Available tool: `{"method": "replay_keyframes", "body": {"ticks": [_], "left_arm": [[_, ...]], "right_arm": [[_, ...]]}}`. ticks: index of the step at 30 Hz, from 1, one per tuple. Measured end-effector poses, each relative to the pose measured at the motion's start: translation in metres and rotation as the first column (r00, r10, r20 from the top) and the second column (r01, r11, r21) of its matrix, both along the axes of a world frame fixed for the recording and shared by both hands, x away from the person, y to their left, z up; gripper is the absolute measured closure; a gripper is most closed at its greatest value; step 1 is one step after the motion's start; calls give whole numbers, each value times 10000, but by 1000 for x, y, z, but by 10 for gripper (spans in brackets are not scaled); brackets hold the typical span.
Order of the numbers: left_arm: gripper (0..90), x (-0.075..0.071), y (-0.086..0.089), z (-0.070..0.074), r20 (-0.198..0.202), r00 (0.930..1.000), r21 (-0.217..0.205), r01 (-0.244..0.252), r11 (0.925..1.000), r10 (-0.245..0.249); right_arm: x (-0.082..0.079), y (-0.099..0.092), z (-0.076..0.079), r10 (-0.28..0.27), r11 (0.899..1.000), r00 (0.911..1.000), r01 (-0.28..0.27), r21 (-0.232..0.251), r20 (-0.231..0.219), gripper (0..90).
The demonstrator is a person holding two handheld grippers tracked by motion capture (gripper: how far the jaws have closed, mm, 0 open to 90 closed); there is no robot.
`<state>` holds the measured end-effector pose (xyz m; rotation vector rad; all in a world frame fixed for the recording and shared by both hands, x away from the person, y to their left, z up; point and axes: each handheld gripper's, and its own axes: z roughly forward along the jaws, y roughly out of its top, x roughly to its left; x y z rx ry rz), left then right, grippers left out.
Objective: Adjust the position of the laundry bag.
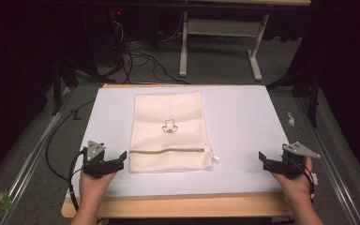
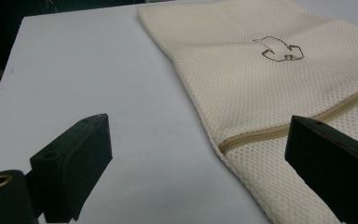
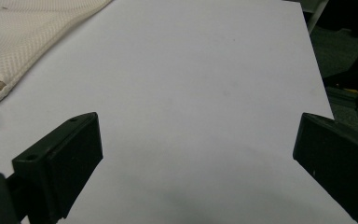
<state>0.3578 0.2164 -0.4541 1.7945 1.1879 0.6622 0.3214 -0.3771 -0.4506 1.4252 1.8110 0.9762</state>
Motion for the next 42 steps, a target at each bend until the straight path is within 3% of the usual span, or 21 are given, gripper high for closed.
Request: {"method": "replay_keyframes", "body": {"ticks": [5, 13, 14, 15, 18, 19, 20, 22, 23, 24, 26, 28, 29, 30, 31, 32, 37, 39, 42], "left_arm": [[78, 3, -5, -3, -140, 9997, -177, 203, 9996, -205], [129, 3, -20, -3, -340, 9974, 126, 634, 9979, -630], [156, 0, -23, -1, -116, 9973, 168, 730, 9972, -728], [158, -1, -24, 0, -142, 9967, 138, 804, 9967, -803], [197, 0, -27, 0, -210, 9952, 256, 961, 9950, -956], [197, 0, -28, 0, -230, 9951, 296, 972, 9948, -966], [213, 1, -30, -1, -261, 9943, 340, 1038, 9940, -1029], [215, 1, -31, -1, -265, 9944, 380, 1037, 9939, -1027], [215, 1, -32, -2, -237, 9938, 456, 1093, 9930, -1083], [232, 1, -33, -3, -206, 9926, 569, 1207, 9911, -1197], [238, 0, -34, -3, -206, 9910, 711, 1332, 9885, -1321], [243, 0, -34, -3, -196, 9899, 815, 1414, 9866, -1402], [243, 0, -34, -3, -196, 9899, 815, 1414, 9866, -1402], [243, -1, -33, -3, -158, 9898, 802, 1422, 9866, -1414], [243, -1, -33, -3, -158, 9898, 802, 1422, 9866, -1414], [243, -2, -32, -3, -157, 9898, 774, 1424, 9868, -1416], [256, -1, -32, -5, -328, 9875, 651, 1562, 9856, -1543], [256, -2, -32, -5, -336, 9872, 646, 1576, 9854, -1556], [257, -2, -34, -5, -396, 9861, 594, 1634, 9848, -1613]], "right_arm": [[-3, -3, 2, 12, 9990, 10000, -9, 454, -55, 22], [-4, -3, 5, 384, 9941, 9993, -378, 1017, -43, 105], [-5, 3, 8, 650, 9895, 9978, -657, 1287, 94, 112], [-6, 7, 9, 853, 9868, 9962, -869, 1367, 174, 114], [-5, 31, 10, 1407, 9820, 9896, -1435, 1230, 312, 170], [-5, 31, 10, 1407, 9820, 9896, -1435, 1230, 312, 170], [-1, 49, 11, 1696, 9772, 9854, -1704, 1266, 164, 216], [1, 54, 11, 1803, 9752, 9835, -1806, 1283, 142, 227], [3, 65, 12, 1954, 9732, 9807, -1945, 1229, 51, 240], [9, 95, 10, 2447, 9664, 9695, -2429, 842, -120, 254], [15, 113, 6, 2717, 9610, 9620, -2697, 610, -269, 264], [24, 135, 0, 3185, 9476, 9463, -3162, 454, -560, 300], [24, 135, 0, 3185, 9476, 9463, -3162, 454, -560, 300], [35, 154, -7, 3285, 9444, 9405, -3261, 410, -869, 297], [35, 154, -7, 3285, 9444, 9405, -3261, 410, -869, 297], [43, 166, -13, 3250, 9456, 9386, -3242, 262, -1160, 297], [57, 180, -31, 3218, 9447, 9278, -3280, -22, -1888, 344], [57, 180, -31, 3269, 9414, 9240, -3369, -178, -1985, 403], [55, 177, -27, 3390, 9343, 9148, -3548, -355, -2194, 574]]}}
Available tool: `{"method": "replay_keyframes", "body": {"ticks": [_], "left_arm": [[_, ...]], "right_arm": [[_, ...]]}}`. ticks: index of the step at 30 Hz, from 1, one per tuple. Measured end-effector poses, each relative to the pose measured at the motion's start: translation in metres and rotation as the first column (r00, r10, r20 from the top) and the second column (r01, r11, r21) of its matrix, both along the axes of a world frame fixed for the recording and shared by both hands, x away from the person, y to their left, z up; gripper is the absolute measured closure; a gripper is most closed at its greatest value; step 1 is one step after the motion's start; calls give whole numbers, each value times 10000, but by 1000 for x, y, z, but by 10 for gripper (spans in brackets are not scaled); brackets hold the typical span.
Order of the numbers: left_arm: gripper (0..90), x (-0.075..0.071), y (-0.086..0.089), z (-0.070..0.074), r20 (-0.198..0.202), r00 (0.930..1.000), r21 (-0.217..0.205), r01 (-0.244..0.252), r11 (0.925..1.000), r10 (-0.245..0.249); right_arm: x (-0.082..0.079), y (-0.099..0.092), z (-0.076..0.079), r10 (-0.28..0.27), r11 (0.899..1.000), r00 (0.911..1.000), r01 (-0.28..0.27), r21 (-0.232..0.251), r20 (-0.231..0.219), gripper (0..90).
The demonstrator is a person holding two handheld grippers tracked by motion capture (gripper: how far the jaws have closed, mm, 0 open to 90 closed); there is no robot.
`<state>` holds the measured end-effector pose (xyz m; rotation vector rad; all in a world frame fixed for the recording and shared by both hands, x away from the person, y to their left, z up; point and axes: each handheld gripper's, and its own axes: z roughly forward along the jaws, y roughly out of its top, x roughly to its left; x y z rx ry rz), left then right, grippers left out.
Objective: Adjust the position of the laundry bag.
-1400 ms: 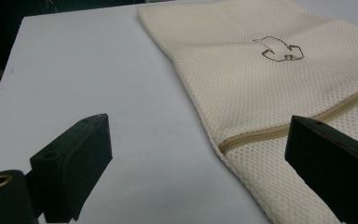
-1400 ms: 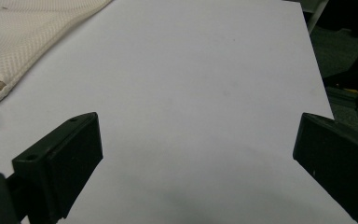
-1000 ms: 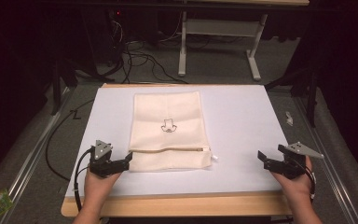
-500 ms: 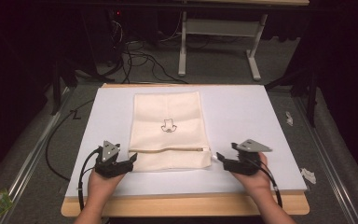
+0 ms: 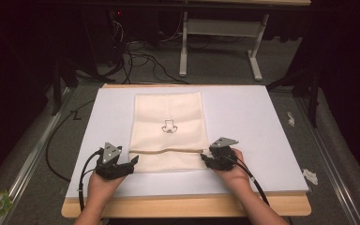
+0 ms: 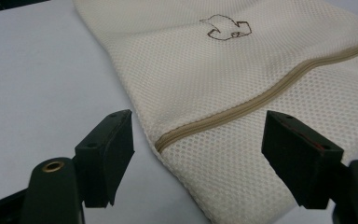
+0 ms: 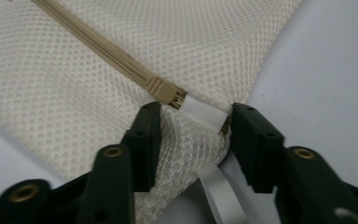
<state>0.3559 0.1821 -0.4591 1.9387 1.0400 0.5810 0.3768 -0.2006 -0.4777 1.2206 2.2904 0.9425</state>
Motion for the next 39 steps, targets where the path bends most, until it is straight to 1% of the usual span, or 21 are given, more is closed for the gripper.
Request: {"method": "replay_keyframes", "body": {"ticks": [1, 3, 5, 6, 9, 11, 14, 15, 18, 20, 23, 25, 26, 27, 29, 30, 33, 35, 37, 38, 39], "left_arm": [[257, 0, -1, 0, -7, 10000, 2, -10, 10000, 10], [259, -1, -3, 0, -11, 10000, 51, 48, 10000, -48], [260, -3, -5, 1, 36, 9999, 62, 132, 9999, -133], [261, -3, -6, 1, 63, 9999, 69, 145, 9999, -146], [266, -4, -7, 2, 66, 9997, 36, 215, 9998, -215], [267, -3, -6, 1, 53, 9997, 66, 227, 9997, -227], [274, -3, -6, 1, -25, 9997, 25, 243, 9997, -243], [281, -3, -5, 2, -89, 9996, -8, 268, 9996, -268], [290, -3, -5, 2, -126, 9996, -74, 271, 9996, -272], [292, -2, -5, 2, -189, 9994, -175, 277, 9995, -280], [304, -3, -9, 5, -391, 9985, -530, 360, 9979, -381], [320, -4, -14, 7, -528, 9973, -580, 484, 9971, -515], [334, -6, -19, 7, -615, 9958, -707, 630, 9955, -674], [350, -7, -24, 7, -703, 9935, -808, 838, 9932, -896], [375, -9, -37, 5, -893, 9875, -838, 1224, 9889, -1298], [384, -10, -45, 4, -1034, 9825, -697, 1484, 9865, -1551], [386, -12, -63, -1, -1276, 9720, -522, 1922, 9800, -1974], [391, -13, -71, -4, -1354, 9680, -330, 2088, 9774, -2113], [404, -13, -77, -8, -1500, 9640, 26, 2224, 9750, -2195], [408, -13, -78, -9, -1553, 9632, 73, 2232, 9747, -2194], [419, -12, -79, -10, -1610, 9626, 63, 2217, 9751, -2178]], "right_arm": [[0, -2, 1, 90, 9999, 9999, -90, 54, -70, 637], [-2, -5, 3, 280, 9996, 9996, -280, -64, -44, 714], [-4, -8, 4, 339, 9992, 9994, -338, -202, 55, 763], [-5, -12, 5, 263, 9993, 9996, -260, -262, 121, 776], [-7, -27, 8, -44, 9994, 9999, 49, -335, 158, 792], [-9, -41, 10, -194, 9992, 9998, 197, -358, 71, 796], [-16, -63, 15, -472, 9981, 9989, 470, -409, -30, 798], [-19, -70, 16, -539, 9977, 9985, 540, -418, 18, 797], [-31, -92, 17, -701, 9967, 9975, 700, -421, -10, 794], [-41, -106, 16, -872, 9958, 9961, 869, -304, -99, 793], [-58, -120, 13, -892, 9959, 9956, 887, -187, -277, 791], [-66, -122, 12, -814, 9965, 9962, 807, -237, -318, 789], [-69, -121, 12, -781, 9967, 9966, 774, -235, -276, 788], [-73, -121, 13, -722, 9972, 9970, 716, -229, -288, 788], [-77, -118, 13, -573, 9983, 9978, 569, -125, -343, 787], [-78, -116, 12, -486, 9988, 9982, 482, -122, -357, 786], [-81, -106, 12, -192, 9998, 9992, 189, -85, -340, 784], [-81, -99, 11, 2, 10000, 9994, -2, 5, -359, 777], [-81, -93, 10, 195, 9998, 9992, -198, -81, -340, 759], [-81, -92, 11, 252, 9996, 9993, -255, -106, -263, 741], [-81, -92, 12, 232, 9997, 9993, -233, -49, -306, 726]]}}
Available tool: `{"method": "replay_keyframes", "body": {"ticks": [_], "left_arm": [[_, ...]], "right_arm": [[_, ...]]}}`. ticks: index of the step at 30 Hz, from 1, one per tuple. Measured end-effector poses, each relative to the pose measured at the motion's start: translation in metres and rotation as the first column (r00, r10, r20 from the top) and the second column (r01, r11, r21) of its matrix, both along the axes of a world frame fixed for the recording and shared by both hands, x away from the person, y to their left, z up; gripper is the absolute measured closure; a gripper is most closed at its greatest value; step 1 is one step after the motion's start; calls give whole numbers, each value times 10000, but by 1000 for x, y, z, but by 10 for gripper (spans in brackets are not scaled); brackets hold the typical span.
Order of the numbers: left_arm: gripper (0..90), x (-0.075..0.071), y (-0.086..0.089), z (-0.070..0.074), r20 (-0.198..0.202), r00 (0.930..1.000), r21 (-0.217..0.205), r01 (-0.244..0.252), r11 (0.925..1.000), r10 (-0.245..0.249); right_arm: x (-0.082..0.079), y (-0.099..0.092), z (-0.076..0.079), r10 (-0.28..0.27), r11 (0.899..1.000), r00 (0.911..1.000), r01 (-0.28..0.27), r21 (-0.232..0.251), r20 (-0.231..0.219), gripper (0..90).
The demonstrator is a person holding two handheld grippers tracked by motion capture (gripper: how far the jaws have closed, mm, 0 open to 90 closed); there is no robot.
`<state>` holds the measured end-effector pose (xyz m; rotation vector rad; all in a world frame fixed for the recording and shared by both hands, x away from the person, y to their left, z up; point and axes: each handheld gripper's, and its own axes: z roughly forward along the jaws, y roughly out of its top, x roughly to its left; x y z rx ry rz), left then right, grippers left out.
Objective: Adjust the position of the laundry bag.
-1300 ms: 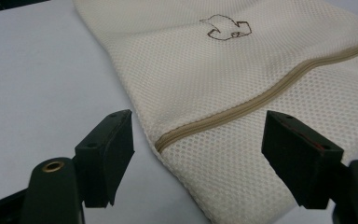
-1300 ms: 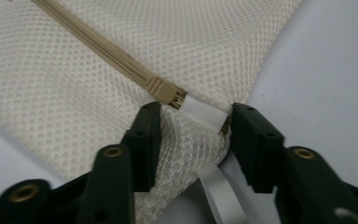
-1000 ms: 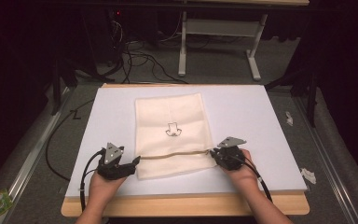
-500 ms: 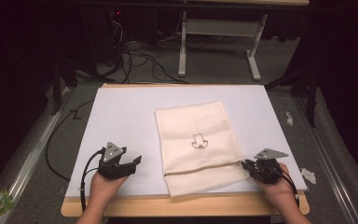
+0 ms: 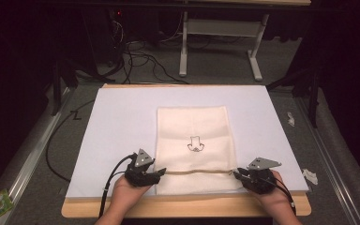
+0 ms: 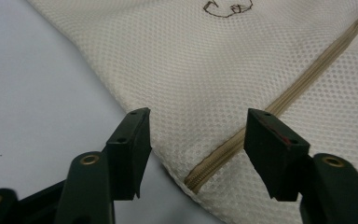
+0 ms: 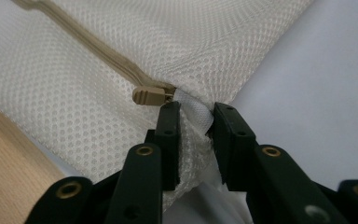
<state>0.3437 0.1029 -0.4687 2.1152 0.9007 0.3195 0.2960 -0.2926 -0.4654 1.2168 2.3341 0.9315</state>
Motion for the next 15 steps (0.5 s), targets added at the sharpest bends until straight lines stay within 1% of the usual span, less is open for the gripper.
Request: {"method": "replay_keyframes", "body": {"ticks": [1, 2, 3, 6, 7, 9, 10, 11, 12, 13, 14, 15], "left_arm": [[442, 0, 0, 0, -25, 10000, -25, -6, 10000, 6], [453, 0, 0, 0, -25, 10000, -25, -6, 10000, 6], [466, 2, 1, -3, -208, 9998, -162, -73, 9998, 70], [484, 7, 0, -9, -557, 9982, -275, -253, 9993, 238], [484, 8, -1, -10, -603, 9976, -337, -349, 9988, 328], [513, 10, -2, -11, -626, 9969, -361, -490, 9981, 467], [537, 10, -3, -11, -514, 9970, -284, -601, 9978, 586], [608, 10, -3, -11, -416, 9966, -174, -714, 9973, 707], [667, 10, -3, -11, -300, 9963, -61, -813, 9967, 811], [736, 11, -3, -12, -79, 9959, 154, -902, 9958, 903], [811, 12, -2, -12, -51, 9961, 157, -880, 9960, 881], [825, 13, -1, -12, -69, 9958, 101, -907, 9958, 908]], "right_arm": [[1, -2, 3, -17, 9999, 9999, 15, 148, 160, 701], [1, -2, 3, -17, 9999, 9999, 15, 148, 160, 701], [0, -7, 7, -240, 9986, 9990, 222, 474, 386, 671], [1, -11, 9, -457, 9964, 9974, 415, 745, 563, 675], [1, -12, 10, -560, 9951, 9970, 513, 848, 540, 674], [2, -15, 13, -646, 9936, 9954, 575, 972, 708, 674], [2, -15, 14, -791, 9915, 9944, 711, 1089, 702, 675], [2, -17, 15, -839, 9908, 9932, 746, 1129, 801, 677], [2, -17, 15, -860, 9906, 9932, 769, 1132, 786, 678], [1, -18, 14, -871, 9908, 9934, 786, 1100, 748, 678], [1, -18, 13, -888, 9912, 9933, 808, 1049, 736, 678], [1, -18, 12, -909, 9911, 9936, 836, 1039, 675, 677]]}}
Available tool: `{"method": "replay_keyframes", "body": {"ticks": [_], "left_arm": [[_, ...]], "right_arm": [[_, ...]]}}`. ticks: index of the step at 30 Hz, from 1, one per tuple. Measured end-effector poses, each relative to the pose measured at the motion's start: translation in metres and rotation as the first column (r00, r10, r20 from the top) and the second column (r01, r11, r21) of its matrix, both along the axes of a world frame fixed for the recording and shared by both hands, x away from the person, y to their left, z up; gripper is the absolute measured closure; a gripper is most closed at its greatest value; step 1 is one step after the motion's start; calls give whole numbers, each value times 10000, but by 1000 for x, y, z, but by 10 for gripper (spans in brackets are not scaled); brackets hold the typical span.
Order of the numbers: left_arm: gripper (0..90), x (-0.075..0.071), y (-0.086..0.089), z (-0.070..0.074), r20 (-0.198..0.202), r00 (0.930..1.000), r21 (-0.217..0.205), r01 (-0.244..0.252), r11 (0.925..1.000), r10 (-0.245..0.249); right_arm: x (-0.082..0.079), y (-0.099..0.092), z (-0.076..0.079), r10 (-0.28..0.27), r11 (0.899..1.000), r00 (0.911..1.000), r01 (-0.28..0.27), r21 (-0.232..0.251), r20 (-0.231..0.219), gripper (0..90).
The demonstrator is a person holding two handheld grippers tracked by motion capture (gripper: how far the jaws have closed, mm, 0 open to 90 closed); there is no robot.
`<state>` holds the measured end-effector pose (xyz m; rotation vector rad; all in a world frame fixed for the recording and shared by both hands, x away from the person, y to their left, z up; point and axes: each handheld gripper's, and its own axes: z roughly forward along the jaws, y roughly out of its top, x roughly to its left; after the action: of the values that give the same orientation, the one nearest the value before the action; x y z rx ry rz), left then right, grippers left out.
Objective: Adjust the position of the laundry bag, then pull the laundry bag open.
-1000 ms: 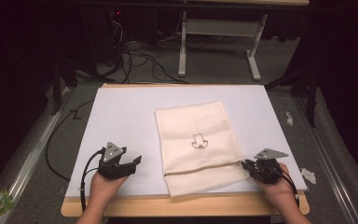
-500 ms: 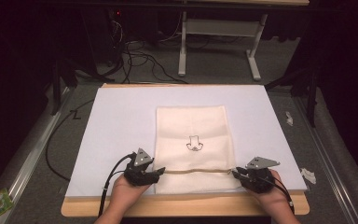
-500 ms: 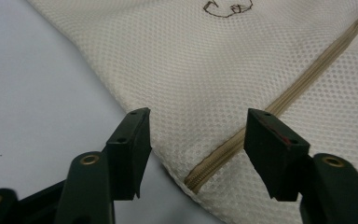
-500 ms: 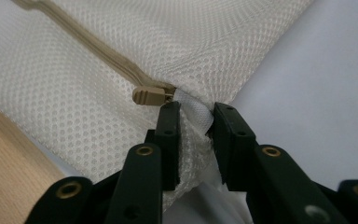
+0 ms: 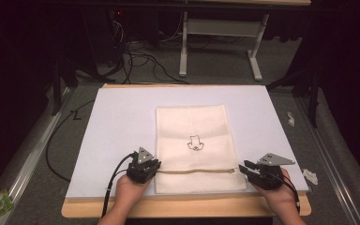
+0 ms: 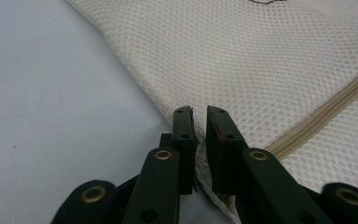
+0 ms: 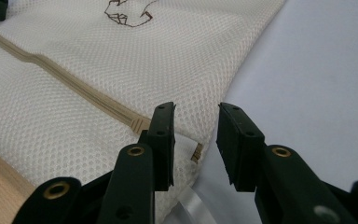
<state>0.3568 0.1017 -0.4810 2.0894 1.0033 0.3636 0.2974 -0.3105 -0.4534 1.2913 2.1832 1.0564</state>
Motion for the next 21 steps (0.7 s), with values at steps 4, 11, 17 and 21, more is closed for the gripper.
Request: {"method": "replay_keyframes", "body": {"ticks": [4, 11, 17, 21], "left_arm": [[873, 2, -4, 1, 363, 9993, 463, 26, 9989, -43], [853, 2, -7, 0, 763, 9971, 697, -75, 9975, 22], [601, -5, -4, 6, 989, 9948, 84, 226, 9997, -233], [492, -12, -3, 10, 1360, 9903, -206, 317, 9993, -286]], "right_arm": [[1, 1, -3, -26, 10000, 9999, 25, -58, -138, 669], [7, 5, -7, -128, 9999, 9995, 128, 4, -279, 643], [11, 8, -17, -80, 9999, 9957, 71, -101, -922, 608], [13, 4, -21, -99, 9996, 9922, 129, 234, -1244, 595]]}}
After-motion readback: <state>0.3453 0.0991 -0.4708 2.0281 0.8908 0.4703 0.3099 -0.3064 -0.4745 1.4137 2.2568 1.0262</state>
